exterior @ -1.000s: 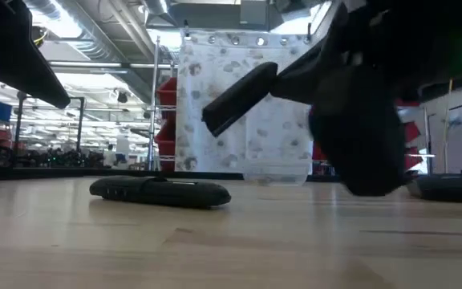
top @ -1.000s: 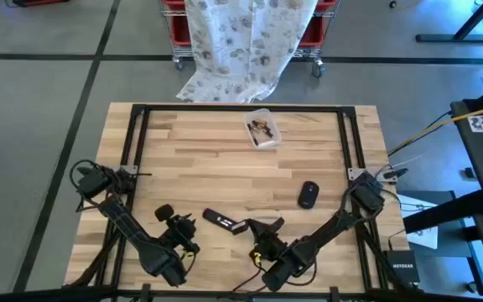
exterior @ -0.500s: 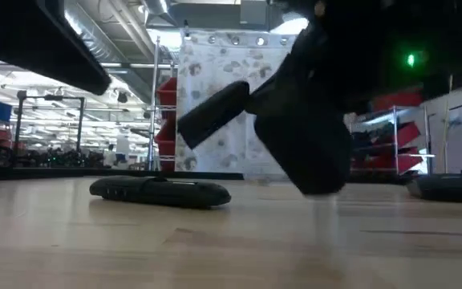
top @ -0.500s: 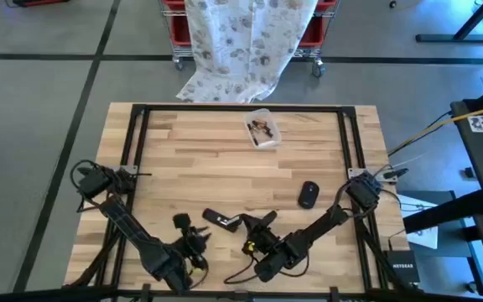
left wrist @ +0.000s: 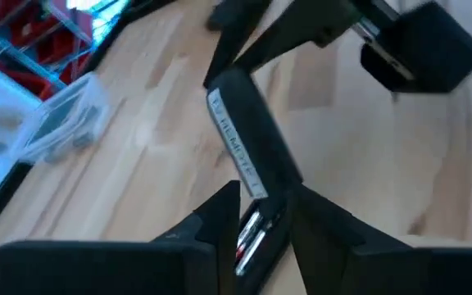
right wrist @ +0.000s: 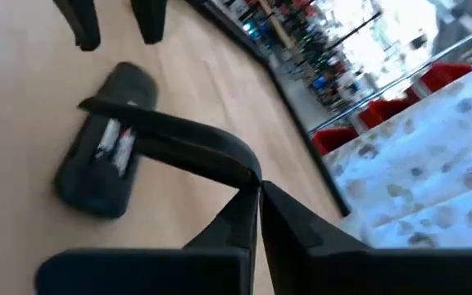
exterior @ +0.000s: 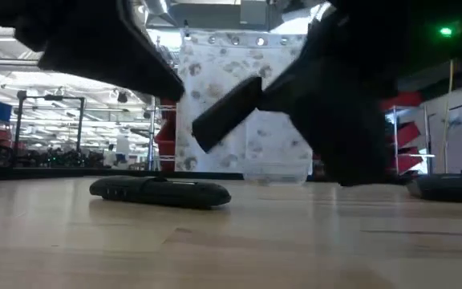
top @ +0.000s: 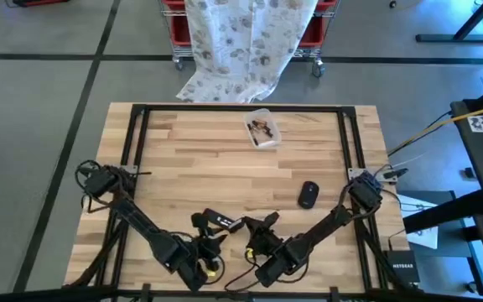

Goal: Insert battery
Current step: Close the remote control cover

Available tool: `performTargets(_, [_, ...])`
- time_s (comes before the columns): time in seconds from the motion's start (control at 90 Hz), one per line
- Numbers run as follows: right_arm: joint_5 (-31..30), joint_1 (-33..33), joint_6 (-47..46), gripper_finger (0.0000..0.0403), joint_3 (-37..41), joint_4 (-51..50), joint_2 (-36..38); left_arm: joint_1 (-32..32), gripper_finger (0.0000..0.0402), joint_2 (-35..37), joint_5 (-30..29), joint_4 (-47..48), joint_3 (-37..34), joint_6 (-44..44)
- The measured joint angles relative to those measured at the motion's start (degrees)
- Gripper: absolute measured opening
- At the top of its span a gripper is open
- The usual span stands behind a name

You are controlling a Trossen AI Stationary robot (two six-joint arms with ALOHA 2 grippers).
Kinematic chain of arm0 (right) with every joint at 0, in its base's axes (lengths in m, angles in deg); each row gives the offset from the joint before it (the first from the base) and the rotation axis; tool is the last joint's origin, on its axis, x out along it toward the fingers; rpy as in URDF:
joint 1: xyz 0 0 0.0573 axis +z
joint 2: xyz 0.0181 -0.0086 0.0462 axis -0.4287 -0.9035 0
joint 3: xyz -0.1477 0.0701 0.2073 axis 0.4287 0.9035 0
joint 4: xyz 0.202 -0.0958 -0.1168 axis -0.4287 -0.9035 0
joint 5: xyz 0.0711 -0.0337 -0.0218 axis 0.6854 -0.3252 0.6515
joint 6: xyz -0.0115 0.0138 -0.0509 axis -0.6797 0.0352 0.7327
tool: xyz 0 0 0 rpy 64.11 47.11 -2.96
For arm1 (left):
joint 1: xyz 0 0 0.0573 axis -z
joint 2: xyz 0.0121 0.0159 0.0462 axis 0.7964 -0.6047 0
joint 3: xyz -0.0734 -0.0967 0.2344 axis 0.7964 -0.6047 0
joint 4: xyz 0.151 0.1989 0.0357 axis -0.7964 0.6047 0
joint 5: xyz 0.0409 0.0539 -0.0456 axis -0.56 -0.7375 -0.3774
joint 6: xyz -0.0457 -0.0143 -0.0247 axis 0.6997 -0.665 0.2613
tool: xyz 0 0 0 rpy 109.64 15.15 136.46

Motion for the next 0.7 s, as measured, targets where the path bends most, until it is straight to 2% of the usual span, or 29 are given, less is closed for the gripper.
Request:
performTargets(0.189, [-0.11,0.94,-3.86,0.0000,0.00,-1.52,0.00,-1.30,0.0084,0.00,2.58,-5.58,0.00,-5.95])
performTargets(0.322, [-0.11,1.22,-5.15,0.0000,0.00,-1.32,0.00,-2.60,0.0084,0.00,4.11,-6.95,0.00,-6.39])
performTargets(0.511, [0.33,1.18,-5.48,0.0000,0.00,-1.18,0.00,-4.80,0.0086,0.00,11.17,-7.36,0.00,-5.99])
performTargets(0.6, [0.75,1.18,-5.50,0.0000,0.00,-1.16,0.00,-5.72,0.0103,0.00,14.52,-7.35,0.00,-4.95])
performTargets(0.7, [0.80,1.18,-5.50,0.0000,0.00,-1.12,0.00,-6.72,0.0140,0.00,17.84,-7.31,0.00,-3.79])
